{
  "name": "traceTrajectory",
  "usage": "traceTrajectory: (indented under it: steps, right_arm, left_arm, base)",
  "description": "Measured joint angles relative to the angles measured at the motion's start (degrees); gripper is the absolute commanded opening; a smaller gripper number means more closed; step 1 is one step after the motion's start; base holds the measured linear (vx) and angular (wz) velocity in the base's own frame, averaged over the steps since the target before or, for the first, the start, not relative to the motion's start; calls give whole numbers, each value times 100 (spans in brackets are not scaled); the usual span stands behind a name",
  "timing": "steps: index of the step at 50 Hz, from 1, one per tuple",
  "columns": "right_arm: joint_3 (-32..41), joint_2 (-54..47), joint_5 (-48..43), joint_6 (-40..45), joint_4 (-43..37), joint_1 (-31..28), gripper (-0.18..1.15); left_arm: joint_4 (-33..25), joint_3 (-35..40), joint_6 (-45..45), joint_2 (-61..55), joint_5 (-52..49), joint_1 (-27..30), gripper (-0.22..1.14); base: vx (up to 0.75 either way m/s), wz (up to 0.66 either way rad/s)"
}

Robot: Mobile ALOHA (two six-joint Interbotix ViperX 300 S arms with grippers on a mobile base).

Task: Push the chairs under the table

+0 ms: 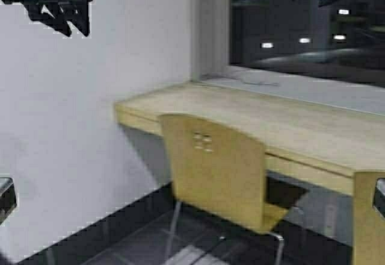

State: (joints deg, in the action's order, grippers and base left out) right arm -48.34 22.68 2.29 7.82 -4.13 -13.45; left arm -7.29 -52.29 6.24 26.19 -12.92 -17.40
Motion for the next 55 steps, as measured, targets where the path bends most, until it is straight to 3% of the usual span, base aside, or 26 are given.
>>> traceTrajectory:
  steps: [25,55]
  right_arm:
    - [70,-290,9,0,9,-9,87]
    - [141,-492,185,114,-44,-9,87]
  left_arm:
    - [26,-62,9,-220,246,9,75]
    - [9,-26,0,-167,114,0,75]
  base:
    - [-34,35]
    - [-30,-14]
